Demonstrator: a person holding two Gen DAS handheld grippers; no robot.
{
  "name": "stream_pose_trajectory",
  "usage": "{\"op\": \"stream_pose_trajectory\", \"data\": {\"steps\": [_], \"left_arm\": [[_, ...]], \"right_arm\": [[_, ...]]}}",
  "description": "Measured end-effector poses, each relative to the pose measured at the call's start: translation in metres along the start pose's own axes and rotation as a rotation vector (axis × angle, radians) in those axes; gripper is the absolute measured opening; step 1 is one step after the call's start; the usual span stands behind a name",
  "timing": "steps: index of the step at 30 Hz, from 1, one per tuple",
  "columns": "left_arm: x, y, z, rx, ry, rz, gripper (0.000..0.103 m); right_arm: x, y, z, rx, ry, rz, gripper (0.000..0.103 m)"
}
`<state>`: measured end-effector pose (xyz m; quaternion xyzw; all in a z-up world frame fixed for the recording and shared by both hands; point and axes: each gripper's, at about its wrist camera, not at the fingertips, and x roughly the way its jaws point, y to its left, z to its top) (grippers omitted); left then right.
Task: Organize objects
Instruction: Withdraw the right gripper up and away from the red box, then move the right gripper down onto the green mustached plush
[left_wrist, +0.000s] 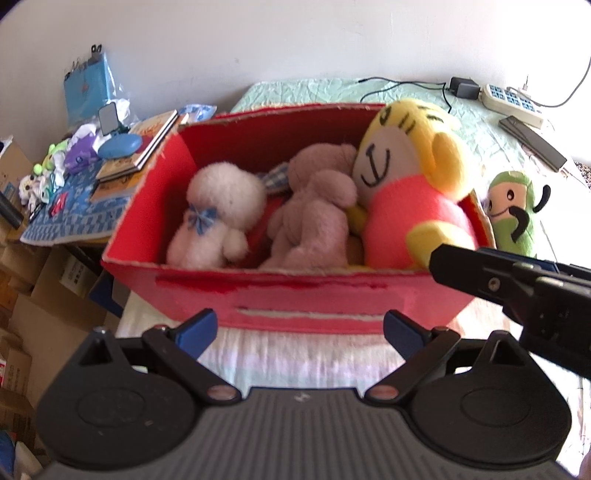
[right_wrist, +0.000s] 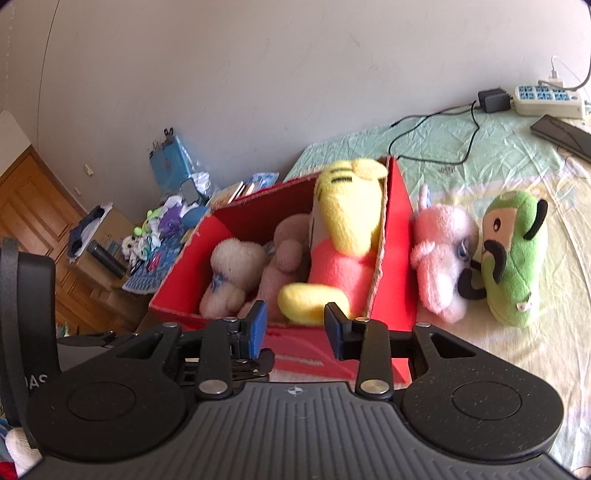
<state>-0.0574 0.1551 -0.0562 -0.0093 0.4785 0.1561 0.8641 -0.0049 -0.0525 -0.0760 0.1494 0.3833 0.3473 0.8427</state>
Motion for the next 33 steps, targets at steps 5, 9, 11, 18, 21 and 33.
{"op": "stream_pose_trajectory", "data": {"steps": [5, 9, 11, 18, 21, 33], "left_arm": [[0.001, -0.015, -0.009, -0.010, 0.026, 0.011, 0.096], [0.002, -0.027, -0.015, -0.012, 0.040, 0.016, 0.096], [0.002, -0.035, -0.018, -0.010, 0.045, 0.018, 0.096], [0.000, -0.062, -0.024, 0.009, 0.054, 0.013, 0.096], [0.000, -0.075, -0.026, 0.020, 0.058, 0.010, 0.096], [0.002, -0.129, -0.037, 0.100, 0.080, -0.065, 0.096]], "right_arm": [[-0.006, -0.010, -0.005, -0.002, 0.032, 0.021, 0.037], [-0.011, -0.019, -0.009, -0.001, 0.055, 0.032, 0.037], [-0.015, -0.024, -0.010, -0.001, 0.060, 0.032, 0.037], [-0.027, -0.044, -0.016, 0.007, 0.077, 0.023, 0.037], [-0.032, -0.053, -0.018, 0.016, 0.082, 0.016, 0.037], [-0.051, -0.092, -0.027, 0.080, 0.082, -0.035, 0.037]]}}
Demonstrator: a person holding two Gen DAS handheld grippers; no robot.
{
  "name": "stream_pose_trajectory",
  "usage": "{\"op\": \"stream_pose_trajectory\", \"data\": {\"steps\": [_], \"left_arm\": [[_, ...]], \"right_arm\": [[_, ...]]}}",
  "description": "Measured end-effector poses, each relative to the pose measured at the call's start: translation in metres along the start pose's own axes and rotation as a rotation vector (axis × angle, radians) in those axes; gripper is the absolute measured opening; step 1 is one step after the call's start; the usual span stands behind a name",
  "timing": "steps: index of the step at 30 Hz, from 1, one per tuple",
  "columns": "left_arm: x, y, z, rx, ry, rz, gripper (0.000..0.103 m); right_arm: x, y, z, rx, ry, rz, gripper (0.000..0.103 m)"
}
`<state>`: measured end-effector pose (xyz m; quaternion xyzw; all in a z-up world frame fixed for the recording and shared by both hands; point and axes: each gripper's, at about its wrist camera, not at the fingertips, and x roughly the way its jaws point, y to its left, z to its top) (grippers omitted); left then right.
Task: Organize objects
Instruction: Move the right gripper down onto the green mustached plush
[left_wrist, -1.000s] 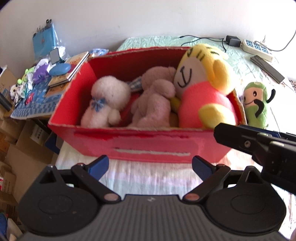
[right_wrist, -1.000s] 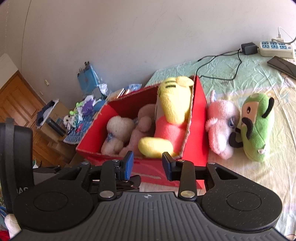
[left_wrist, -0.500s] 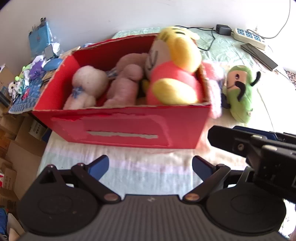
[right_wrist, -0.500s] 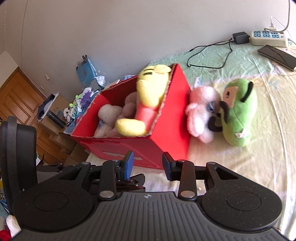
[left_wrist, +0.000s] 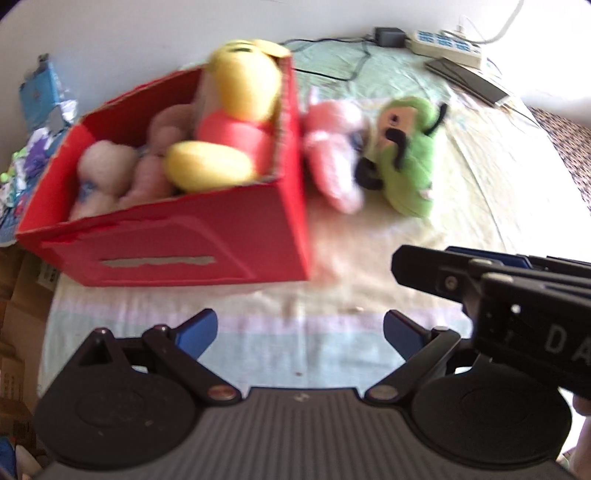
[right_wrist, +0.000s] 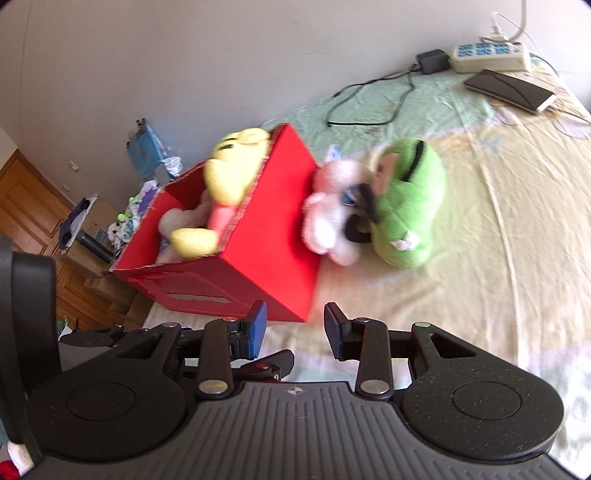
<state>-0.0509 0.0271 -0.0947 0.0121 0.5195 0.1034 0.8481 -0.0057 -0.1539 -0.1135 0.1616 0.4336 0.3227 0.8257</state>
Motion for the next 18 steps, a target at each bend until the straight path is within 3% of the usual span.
{"op": "stream_pose_trajectory", "data": {"steps": [11, 18], "left_arm": [[0.014, -0.054, -0.006, 0.174, -0.026, -0.176, 0.095], [0.024, -0.075, 0.007, 0.270, -0.111, -0.214, 0.095]], "right_arm": [[-0.004, -0.053, -0.003, 0.148, -0.004, -0.067, 0.037], [-0.012, -0.083, 0.010, 0.230, -0.039, -0.103, 0.038]]}}
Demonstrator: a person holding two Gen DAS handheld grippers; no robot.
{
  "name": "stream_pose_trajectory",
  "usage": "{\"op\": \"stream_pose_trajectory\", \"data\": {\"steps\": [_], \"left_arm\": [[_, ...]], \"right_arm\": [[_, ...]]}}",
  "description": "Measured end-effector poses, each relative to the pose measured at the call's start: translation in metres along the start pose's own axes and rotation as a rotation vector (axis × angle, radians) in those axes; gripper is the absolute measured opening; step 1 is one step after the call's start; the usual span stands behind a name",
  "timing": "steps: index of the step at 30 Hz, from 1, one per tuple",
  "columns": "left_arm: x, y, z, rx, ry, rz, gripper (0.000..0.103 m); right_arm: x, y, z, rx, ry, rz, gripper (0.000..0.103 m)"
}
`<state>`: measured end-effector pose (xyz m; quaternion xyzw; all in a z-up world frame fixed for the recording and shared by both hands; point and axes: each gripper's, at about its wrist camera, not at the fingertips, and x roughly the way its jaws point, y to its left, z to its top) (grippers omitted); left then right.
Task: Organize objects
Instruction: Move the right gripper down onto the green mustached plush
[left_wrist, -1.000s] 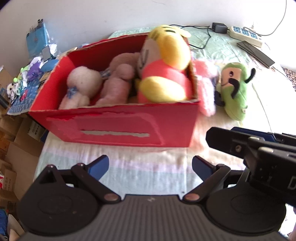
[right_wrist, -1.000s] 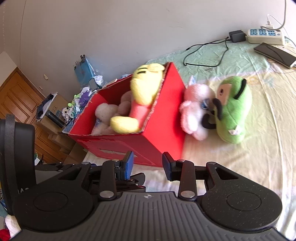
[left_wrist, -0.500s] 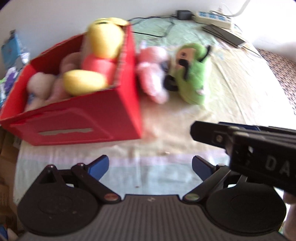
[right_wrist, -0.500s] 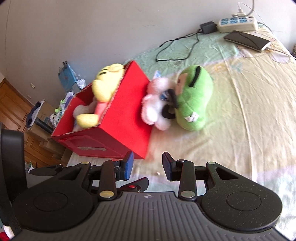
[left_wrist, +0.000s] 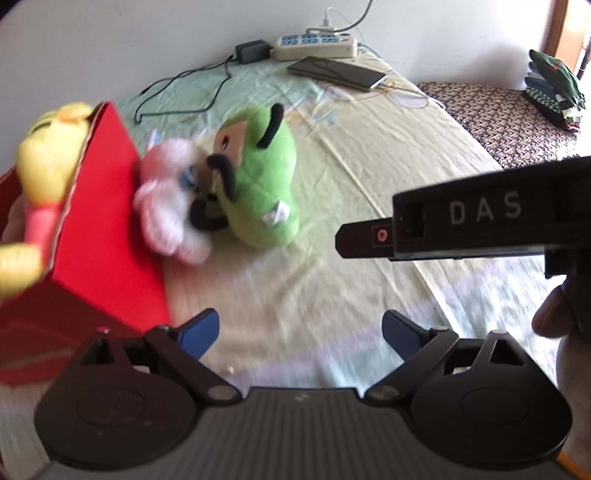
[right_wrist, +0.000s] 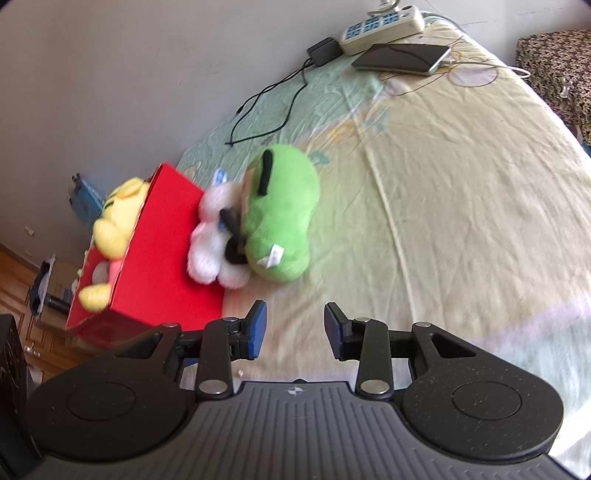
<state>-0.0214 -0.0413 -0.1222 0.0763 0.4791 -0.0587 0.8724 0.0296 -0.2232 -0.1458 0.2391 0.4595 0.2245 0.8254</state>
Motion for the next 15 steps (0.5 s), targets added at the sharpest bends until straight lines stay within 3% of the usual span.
{"op": "stream_pose_trajectory", "data": {"steps": [6, 12, 15], "left_arm": [[0.019, 0.001, 0.018, 0.070, -0.036, 0.040, 0.095], [0.033, 0.010, 0.041, 0.089, -0.076, 0.021, 0.095], [0.039, 0.012, 0.051, 0.101, -0.102, 0.001, 0.095]], "right_arm": [[0.004, -0.003, 0.020, -0.002, -0.017, -0.014, 0.038], [0.015, 0.005, 0.044, -0.018, -0.015, 0.012, 0.039], [0.022, 0.009, 0.057, -0.032, -0.003, 0.024, 0.046]]}}
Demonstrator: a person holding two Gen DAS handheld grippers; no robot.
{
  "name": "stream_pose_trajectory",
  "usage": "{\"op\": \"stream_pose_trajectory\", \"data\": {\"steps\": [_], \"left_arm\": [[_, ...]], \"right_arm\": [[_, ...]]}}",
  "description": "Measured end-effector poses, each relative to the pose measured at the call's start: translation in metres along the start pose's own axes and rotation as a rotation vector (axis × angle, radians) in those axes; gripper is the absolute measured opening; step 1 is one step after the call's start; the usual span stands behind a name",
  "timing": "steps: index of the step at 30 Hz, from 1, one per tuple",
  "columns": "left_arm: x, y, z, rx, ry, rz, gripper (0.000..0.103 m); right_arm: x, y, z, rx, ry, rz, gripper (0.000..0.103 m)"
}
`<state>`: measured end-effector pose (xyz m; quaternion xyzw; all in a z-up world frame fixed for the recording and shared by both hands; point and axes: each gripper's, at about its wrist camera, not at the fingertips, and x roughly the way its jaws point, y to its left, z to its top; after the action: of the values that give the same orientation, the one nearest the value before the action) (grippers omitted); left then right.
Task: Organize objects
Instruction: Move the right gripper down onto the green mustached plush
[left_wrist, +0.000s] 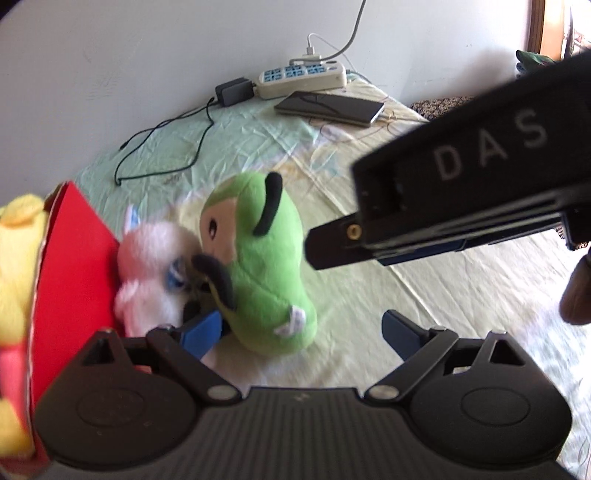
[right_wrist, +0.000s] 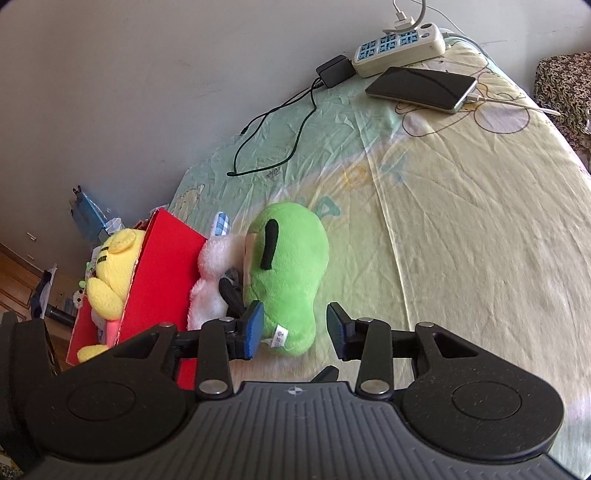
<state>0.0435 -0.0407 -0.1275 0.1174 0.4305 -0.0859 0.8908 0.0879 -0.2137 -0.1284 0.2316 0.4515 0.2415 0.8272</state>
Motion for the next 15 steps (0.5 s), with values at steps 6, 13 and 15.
{"op": "stream_pose_trajectory", "data": {"steps": [6, 13, 15], "left_arm": [[0.016, 0.002, 0.011, 0.031, -0.030, -0.003, 0.095], [0.019, 0.007, 0.009, 0.052, -0.052, -0.032, 0.099], [0.014, 0.008, 0.005, 0.057, -0.064, -0.058, 0.098]], "right_arm": [[0.015, -0.002, 0.024, 0.033, 0.043, 0.039, 0.047], [0.041, -0.002, 0.040, 0.076, 0.107, 0.064, 0.048], [0.045, -0.001, 0.043, 0.077, 0.119, 0.073, 0.049]]}}
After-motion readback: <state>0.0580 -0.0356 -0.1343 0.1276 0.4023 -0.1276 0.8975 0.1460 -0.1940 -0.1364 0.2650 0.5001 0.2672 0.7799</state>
